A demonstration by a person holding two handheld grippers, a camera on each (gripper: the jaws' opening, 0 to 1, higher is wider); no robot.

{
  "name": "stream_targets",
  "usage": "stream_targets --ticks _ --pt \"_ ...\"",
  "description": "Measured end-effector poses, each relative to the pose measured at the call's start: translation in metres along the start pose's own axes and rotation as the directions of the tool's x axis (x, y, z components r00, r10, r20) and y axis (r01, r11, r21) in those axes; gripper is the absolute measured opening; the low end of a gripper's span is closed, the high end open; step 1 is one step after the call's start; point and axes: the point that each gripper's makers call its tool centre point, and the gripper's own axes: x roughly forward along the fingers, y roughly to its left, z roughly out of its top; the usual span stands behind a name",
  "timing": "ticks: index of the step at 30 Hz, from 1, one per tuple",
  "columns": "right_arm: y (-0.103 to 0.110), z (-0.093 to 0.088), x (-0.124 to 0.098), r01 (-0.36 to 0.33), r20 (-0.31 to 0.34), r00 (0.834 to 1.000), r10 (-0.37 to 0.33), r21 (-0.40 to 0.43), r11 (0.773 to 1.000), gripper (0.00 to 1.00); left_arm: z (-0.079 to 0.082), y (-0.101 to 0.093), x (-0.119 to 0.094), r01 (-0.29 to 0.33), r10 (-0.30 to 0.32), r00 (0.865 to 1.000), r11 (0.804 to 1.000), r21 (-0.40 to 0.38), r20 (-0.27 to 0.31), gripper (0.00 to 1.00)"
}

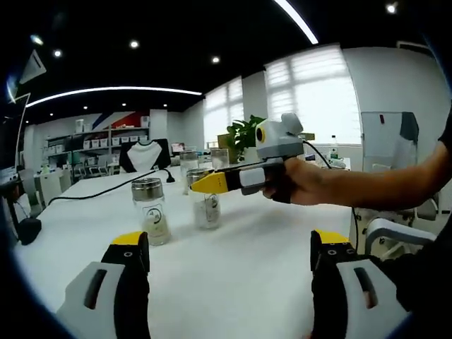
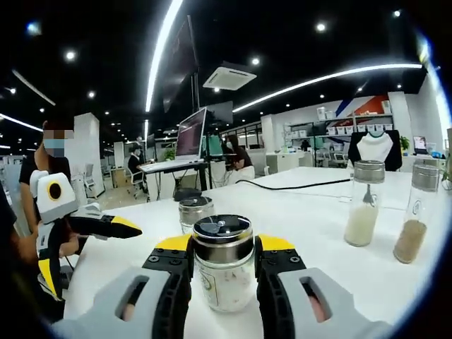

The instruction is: Rotate the seasoning bottle until the label or dispensing opening points toward the visible target arrow and the bottle remains upright within the marked orientation range

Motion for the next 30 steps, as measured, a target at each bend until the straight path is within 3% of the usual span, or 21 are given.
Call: stream_targets --ticks 16,30 --pt "-0.002 -0.004 0.010 -0.068 -0.064 0.996 0.066 -0.028 0.997 0.31 0.002 0.000 -0.001 -0.001 0.001 1.000 1.000 -0.006 0.008 1.00" --pt "-0.004 -0.004 0.014 -0.105 -0.067 0.992 0.103 -0.033 0.994 0.31 0.000 0.002 -0.001 -0.004 0.004 1.000 1.000 -0.003 0.000 1.00"
